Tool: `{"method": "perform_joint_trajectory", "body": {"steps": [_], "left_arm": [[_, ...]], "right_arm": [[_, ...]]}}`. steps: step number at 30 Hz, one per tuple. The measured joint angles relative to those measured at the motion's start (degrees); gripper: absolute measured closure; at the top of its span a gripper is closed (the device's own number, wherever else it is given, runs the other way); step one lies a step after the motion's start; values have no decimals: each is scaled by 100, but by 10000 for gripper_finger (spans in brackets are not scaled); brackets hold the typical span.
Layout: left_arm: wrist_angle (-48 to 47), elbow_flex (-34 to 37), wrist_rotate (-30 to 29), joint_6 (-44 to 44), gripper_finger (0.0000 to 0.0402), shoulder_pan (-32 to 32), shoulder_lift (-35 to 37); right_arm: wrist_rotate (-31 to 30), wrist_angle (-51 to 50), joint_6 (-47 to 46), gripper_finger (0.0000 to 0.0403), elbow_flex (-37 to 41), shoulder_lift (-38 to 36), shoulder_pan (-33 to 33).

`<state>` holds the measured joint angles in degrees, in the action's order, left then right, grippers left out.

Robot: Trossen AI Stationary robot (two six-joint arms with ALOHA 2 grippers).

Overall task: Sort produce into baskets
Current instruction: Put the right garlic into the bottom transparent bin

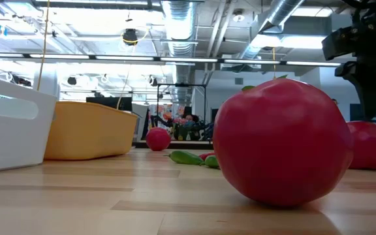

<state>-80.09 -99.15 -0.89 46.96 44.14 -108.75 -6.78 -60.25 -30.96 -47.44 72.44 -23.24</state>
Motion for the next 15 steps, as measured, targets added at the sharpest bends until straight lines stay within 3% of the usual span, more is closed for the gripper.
{"method": "perform_joint_trajectory", "body": {"steps": [15], "left_arm": [[4, 0, 0, 35, 164, 0, 0]], "right_arm": [[2, 835, 55, 127, 720, -1, 2]]}}
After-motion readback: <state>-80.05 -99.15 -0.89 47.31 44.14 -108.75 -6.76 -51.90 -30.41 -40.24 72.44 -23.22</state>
